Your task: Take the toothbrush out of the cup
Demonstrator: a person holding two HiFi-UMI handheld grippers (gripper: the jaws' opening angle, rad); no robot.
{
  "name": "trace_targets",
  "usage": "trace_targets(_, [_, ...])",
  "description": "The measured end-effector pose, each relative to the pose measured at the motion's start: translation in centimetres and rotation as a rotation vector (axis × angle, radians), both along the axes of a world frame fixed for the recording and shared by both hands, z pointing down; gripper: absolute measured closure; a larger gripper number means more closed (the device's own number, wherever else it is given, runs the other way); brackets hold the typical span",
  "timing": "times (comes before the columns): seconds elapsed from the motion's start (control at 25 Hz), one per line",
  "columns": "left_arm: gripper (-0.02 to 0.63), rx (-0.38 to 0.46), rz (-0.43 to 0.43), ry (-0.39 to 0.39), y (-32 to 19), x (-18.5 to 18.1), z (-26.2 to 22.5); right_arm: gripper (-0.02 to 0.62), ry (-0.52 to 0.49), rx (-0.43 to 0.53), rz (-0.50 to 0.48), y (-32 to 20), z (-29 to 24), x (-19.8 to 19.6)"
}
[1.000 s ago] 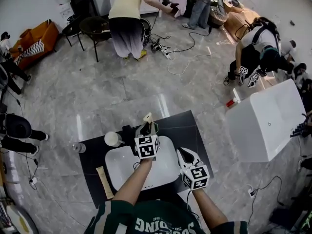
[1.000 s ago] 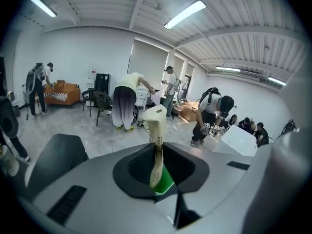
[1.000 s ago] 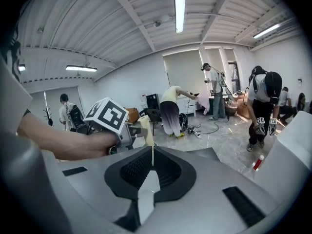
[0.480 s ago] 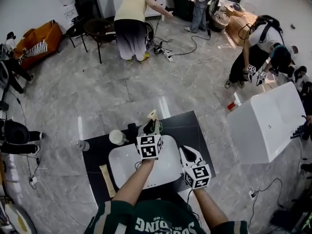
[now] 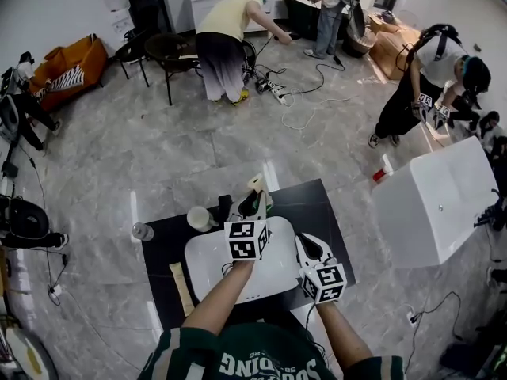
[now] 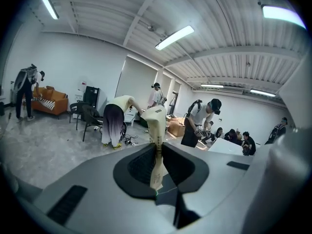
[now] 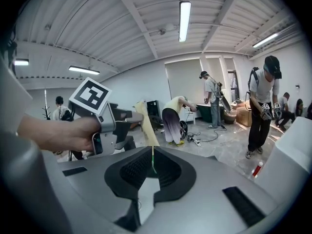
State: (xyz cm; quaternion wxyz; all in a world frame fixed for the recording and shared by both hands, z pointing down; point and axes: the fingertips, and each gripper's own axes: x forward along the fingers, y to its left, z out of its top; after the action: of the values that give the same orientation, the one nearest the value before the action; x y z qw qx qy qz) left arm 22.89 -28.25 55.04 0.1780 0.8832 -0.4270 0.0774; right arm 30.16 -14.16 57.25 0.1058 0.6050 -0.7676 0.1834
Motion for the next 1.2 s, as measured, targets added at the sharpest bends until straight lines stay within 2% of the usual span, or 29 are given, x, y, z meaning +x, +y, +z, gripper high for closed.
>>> trace_targets(0.16, [0.552, 0.006, 0.032, 0.037, 1.4, -0.6, -1.7, 0.554, 0.004, 0.009, -0.003, 0.6, -0.4, -0.7])
trace_targets(0.44, [0.555, 0.015, 0.079, 0.046, 3.6, -3.6, -2.8, 0.554, 0.001, 0.024, -0.009, 1.2, -1.4, -3.4])
trace_targets(1.2, [0.561, -0.006, 0.175, 0.068, 11.6, -13.2, -1.8, 0.554, 0.002, 0.058, -0.073, 3.3, -2.1, -12.1])
